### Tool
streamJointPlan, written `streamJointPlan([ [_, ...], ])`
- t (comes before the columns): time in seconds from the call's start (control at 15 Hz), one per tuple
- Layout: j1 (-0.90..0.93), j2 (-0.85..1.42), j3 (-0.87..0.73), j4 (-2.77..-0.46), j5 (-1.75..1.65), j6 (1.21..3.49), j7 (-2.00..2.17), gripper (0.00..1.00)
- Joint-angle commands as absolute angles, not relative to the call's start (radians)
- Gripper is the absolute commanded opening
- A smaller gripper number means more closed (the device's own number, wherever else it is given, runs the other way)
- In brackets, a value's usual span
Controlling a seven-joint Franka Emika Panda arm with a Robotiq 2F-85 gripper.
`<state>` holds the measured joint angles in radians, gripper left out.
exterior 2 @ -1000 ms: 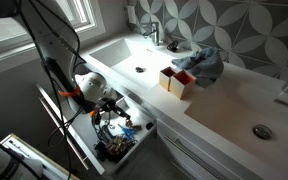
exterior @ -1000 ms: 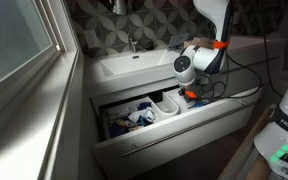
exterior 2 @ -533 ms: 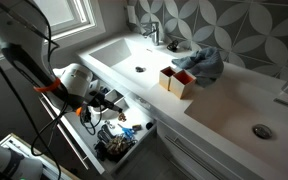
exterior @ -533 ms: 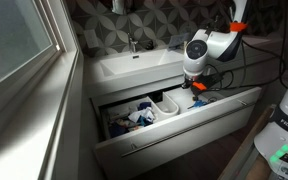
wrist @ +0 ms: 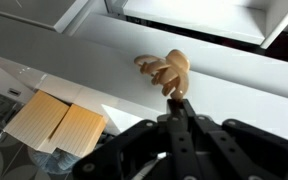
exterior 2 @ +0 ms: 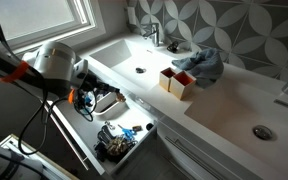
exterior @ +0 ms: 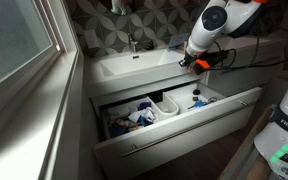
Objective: Take the brown hair claw from the drawer and place it in front of the boxes
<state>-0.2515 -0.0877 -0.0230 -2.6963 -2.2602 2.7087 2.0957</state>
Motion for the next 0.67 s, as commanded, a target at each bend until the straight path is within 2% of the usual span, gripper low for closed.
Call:
streamJointPlan([
  [0.0, -0.260, -0.275, -0.042, -2.724, -2.317, 2.760, 2.119, 0.01],
  [0.07, -0.259, -0.302, -0.048, -2.715, -2.332, 2.768, 2.127, 0.01],
  [0.13, -0.252, -0.211, -0.034, -2.695, -2.283, 2.733, 2.098, 0.06],
  [0.6, -0.253, -0.282, -0.044, -2.700, -2.296, 2.752, 2.099, 0.06],
])
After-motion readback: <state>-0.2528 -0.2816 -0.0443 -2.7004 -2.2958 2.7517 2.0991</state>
